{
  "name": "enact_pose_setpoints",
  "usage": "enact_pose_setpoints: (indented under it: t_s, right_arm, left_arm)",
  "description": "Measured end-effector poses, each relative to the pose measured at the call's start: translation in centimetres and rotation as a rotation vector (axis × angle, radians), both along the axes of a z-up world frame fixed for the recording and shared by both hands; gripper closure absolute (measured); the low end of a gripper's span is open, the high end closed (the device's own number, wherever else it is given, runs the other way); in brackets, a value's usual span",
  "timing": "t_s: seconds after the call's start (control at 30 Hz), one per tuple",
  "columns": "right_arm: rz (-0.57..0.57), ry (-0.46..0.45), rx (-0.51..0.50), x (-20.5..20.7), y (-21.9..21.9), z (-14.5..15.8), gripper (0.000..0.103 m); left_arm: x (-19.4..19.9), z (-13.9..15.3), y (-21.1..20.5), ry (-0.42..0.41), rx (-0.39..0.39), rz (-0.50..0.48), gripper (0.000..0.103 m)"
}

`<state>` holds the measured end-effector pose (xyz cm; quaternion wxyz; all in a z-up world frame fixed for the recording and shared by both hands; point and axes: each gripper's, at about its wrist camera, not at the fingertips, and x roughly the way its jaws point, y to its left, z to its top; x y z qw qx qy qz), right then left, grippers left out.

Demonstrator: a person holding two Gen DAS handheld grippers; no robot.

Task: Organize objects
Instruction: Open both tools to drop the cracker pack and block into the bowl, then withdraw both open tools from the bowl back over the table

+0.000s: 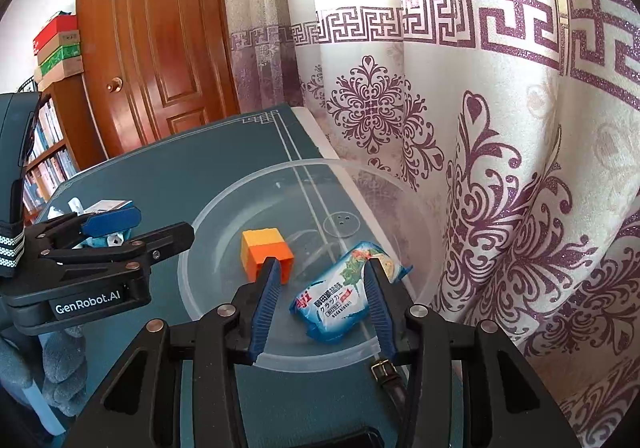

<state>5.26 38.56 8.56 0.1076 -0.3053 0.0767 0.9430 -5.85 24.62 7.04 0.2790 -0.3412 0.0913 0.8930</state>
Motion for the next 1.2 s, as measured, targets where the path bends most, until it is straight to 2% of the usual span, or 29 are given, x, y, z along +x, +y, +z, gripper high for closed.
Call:
enact_pose_setpoints:
  t_s: [0.1, 0.2, 0.37, 0.6, 0.9, 1.2]
  right_arm:
    - [0.002, -0.009, -0.013, 0.0, -0.4, -0.1, 0.056]
    - [0.011, -0.008, -0.032, 0.1, -1.0, -0.2, 0.049]
    - [0.047, -0.011, -0.041, -0.2, -3.0, -0.2, 0.045]
    - [0.112, -0.027, -0.073, -0.8, -6.3, -0.7, 0.042]
    - [0.21, -0.062, -0.094, -1.6, -10.8, -1.5, 0.04]
    - [0.308, -0.133, -0.159, -2.9, -14.5, -3.6, 0.038]
  left_arm:
    - [0.1, 0.1, -0.9, 0.001, -0.006, 0.028, 0.008]
    - [0.5, 0.2, -1.8, 0.015, -0.016, 0.056, 0.005]
    - [1.4, 0.5, -3.6, 0.065, -0.044, 0.096, 0.001]
    - [2.2, 0.8, -7.0, 0.102, -0.057, 0.153, 0.001]
    - [1.8, 0.4, -12.7, 0.082, -0.027, 0.271, 0.001]
    - [1.9, -1.6, -18.5, 0.039, -0.026, 0.409, 0.001]
